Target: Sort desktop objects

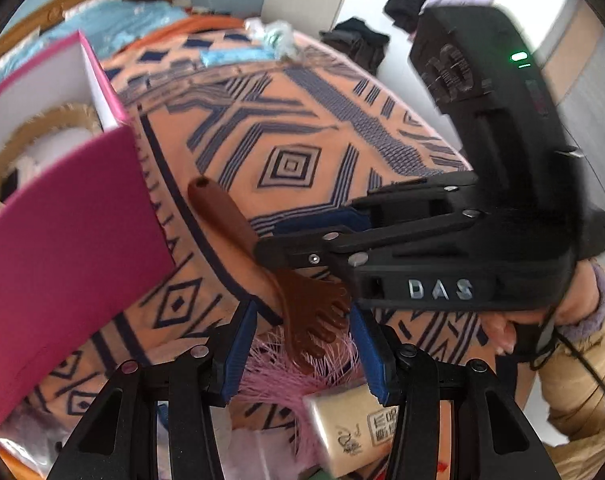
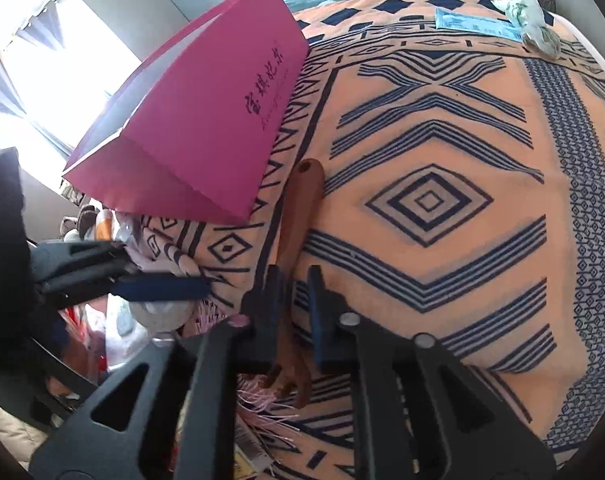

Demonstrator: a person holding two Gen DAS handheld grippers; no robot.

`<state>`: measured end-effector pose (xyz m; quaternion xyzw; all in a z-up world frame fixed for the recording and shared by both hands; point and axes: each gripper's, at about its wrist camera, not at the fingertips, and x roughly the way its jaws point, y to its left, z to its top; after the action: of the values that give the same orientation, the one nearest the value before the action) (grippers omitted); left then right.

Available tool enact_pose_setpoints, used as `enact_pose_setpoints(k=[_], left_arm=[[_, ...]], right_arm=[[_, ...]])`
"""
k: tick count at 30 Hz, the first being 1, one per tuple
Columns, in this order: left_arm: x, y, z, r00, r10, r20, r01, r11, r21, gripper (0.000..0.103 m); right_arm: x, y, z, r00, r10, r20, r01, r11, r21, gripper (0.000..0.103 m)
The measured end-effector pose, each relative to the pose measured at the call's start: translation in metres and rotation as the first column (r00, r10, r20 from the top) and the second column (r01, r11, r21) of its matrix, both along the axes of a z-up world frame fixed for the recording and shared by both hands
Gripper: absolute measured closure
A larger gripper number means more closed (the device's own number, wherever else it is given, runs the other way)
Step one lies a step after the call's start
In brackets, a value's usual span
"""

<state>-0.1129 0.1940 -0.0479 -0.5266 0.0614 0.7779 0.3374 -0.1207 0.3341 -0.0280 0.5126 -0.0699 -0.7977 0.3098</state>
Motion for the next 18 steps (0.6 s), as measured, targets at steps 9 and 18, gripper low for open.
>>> enact_pose_setpoints(k=[9,18], left_arm=[[-0.020,0.005,-0.014,0.995,0.058,0.082,-0.056,0.998,-0.020,0.054],[-0.027,0.010,-0.014,0.995,0.058,0.085,-0.060,0.998,0.020,0.056]], right_arm=[[-0.021,-0.023,-0.005,0.999,0.048,0.007,-0.048,0.998,0.036,0.078],[-0.015,-0.012,-0.007,0.998,0.056,0.011,-0.055,0.995,-0.081,0.087]])
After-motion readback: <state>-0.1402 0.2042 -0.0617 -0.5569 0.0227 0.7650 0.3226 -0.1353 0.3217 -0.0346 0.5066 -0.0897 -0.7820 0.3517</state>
